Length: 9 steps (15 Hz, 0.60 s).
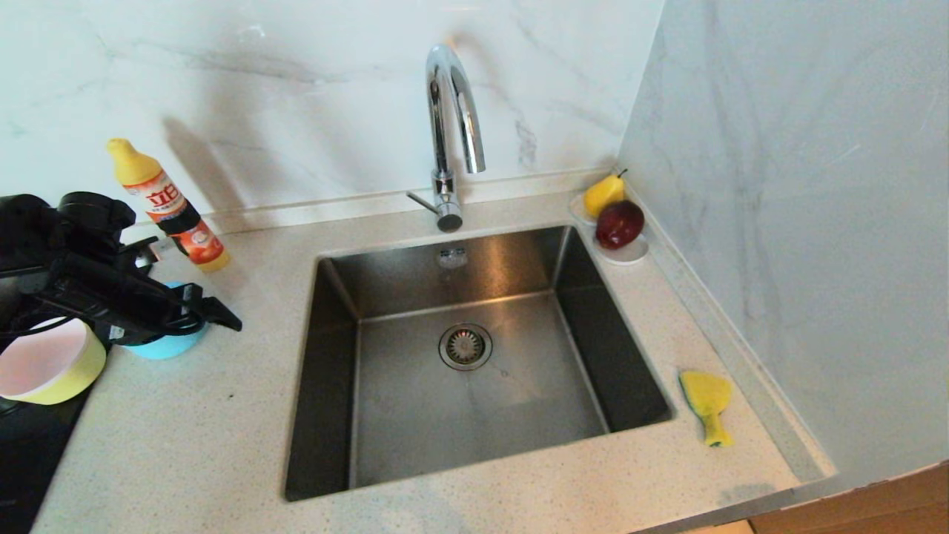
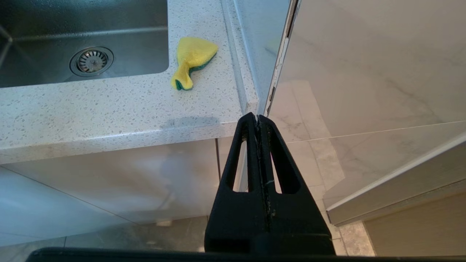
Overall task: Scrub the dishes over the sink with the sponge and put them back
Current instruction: Place the bowl on the bowl
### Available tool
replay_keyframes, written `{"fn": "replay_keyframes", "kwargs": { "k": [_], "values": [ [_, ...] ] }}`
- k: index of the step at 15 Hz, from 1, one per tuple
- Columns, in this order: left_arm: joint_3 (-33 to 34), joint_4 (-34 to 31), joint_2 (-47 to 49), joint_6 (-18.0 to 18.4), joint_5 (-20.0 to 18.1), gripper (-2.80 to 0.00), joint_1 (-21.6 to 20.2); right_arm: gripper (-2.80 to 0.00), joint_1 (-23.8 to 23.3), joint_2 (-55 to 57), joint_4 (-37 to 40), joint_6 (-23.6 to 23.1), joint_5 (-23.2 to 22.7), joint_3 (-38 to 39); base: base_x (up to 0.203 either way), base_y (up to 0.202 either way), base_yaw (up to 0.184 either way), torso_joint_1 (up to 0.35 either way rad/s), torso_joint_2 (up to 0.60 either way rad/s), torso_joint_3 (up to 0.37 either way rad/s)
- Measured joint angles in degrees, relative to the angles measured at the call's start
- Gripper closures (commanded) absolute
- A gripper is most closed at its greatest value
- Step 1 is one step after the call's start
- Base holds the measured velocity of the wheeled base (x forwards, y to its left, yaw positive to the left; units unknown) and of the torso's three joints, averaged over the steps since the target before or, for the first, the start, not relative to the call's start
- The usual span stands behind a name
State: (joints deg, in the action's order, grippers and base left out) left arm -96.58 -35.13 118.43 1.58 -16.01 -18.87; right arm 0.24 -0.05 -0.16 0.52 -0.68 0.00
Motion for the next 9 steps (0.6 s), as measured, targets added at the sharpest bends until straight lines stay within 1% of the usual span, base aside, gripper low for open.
{"fn": "replay_keyframes", "kwargs": {
  "k": [9],
  "values": [
    [0.51, -0.08, -0.84, 0.07, 0.28, 0.0, -0.03, 0.0, 0.0, 0.0, 0.02, 0.0, 0.0, 0.0, 0.0, 0.0, 0.0, 0.0, 0.0, 0.0]
  ]
}}
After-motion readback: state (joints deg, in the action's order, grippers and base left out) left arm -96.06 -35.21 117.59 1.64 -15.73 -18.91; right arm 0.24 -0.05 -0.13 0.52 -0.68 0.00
